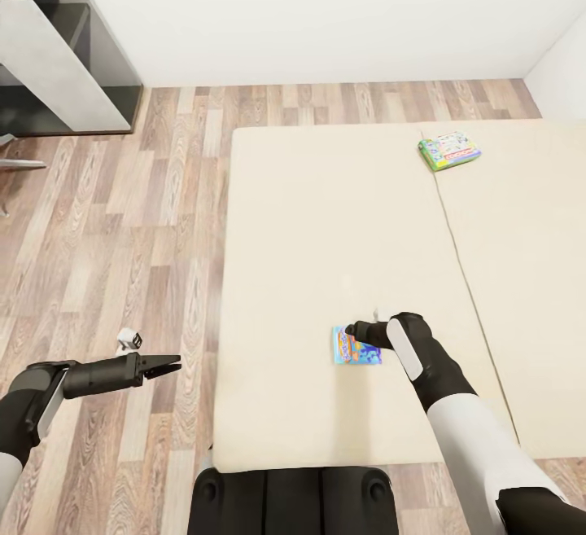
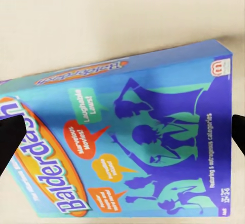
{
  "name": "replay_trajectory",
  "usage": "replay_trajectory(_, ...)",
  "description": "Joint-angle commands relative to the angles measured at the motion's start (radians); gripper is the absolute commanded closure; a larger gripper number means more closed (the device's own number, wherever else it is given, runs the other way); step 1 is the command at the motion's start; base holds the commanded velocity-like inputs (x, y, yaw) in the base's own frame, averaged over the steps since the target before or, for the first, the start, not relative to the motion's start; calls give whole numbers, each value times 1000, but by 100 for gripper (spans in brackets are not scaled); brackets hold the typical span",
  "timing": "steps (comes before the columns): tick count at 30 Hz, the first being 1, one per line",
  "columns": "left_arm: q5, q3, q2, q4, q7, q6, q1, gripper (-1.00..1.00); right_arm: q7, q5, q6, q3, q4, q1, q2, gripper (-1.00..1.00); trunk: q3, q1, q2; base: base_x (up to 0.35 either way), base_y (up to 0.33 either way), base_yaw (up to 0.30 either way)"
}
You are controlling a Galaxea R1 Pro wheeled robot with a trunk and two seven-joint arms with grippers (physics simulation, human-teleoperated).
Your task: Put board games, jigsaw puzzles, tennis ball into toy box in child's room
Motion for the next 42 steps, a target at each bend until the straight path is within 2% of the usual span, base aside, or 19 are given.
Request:
replay_trajectory(1, 0, 0, 0, 0, -4, 11, 0, -100, -10, -11, 3, 2, -1, 0, -1, -100, -1, 0, -1, 0, 46, 0)
replay_trajectory(42, 0, 0, 2, 0, -4, 11, 0, -100, -10, -11, 3, 2, -2, 0, 0, -100, -1, 0, -1, 0, 60, 0)
